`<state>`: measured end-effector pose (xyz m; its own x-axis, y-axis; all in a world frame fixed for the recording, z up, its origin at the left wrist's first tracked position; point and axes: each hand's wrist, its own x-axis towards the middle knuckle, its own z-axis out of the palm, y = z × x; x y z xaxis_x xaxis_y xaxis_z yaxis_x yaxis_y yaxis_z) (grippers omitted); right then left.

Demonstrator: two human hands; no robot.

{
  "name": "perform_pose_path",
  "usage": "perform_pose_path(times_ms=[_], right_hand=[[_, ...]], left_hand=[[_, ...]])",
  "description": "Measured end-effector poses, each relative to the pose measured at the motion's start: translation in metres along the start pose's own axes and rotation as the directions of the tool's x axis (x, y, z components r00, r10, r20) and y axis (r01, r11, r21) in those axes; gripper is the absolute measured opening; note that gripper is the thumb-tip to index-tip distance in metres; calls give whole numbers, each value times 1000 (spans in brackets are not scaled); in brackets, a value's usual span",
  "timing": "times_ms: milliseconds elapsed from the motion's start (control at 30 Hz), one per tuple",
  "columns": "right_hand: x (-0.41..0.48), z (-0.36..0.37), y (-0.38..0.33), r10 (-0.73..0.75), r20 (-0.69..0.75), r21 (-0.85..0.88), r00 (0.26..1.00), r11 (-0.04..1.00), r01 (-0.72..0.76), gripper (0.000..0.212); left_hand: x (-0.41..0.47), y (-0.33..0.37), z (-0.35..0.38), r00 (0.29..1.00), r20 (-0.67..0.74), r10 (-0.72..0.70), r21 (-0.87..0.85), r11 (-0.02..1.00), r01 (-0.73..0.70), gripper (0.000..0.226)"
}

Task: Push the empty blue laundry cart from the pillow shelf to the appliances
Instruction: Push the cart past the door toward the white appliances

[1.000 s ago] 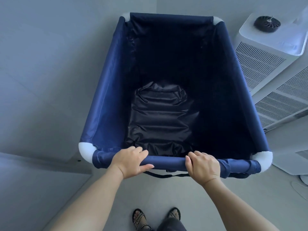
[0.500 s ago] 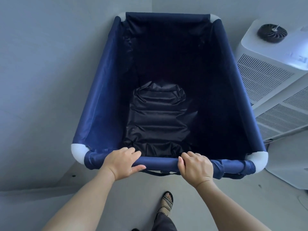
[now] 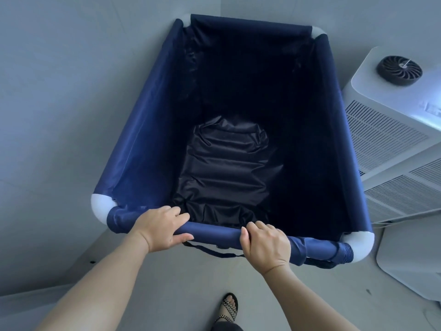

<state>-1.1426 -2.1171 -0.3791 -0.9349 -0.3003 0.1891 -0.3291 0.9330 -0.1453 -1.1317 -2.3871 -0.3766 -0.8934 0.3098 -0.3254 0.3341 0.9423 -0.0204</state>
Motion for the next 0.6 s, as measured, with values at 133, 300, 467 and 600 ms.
perform_pose_path(times_ms=[133, 300, 467, 600], right_hand=[[18, 4, 1, 7, -7, 2, 1000, 1000, -7, 39], [22, 7, 1, 8, 3, -4, 1000, 1000, -8, 38], [23, 5, 0, 16, 11, -4, 1000, 1000, -16, 37], [23, 6, -2, 21, 5, -19, 1000, 1000, -21, 37]], left_hand=[[17, -12, -7, 999, -36, 5, 15, 1000, -5, 55], [19, -18, -11, 981, -185, 60, -40, 997, -69, 67], [19, -16, -18, 963, -244, 116, 41, 993, -109, 53], [21, -19, -15, 953, -261, 152, 68, 988, -139, 52]])
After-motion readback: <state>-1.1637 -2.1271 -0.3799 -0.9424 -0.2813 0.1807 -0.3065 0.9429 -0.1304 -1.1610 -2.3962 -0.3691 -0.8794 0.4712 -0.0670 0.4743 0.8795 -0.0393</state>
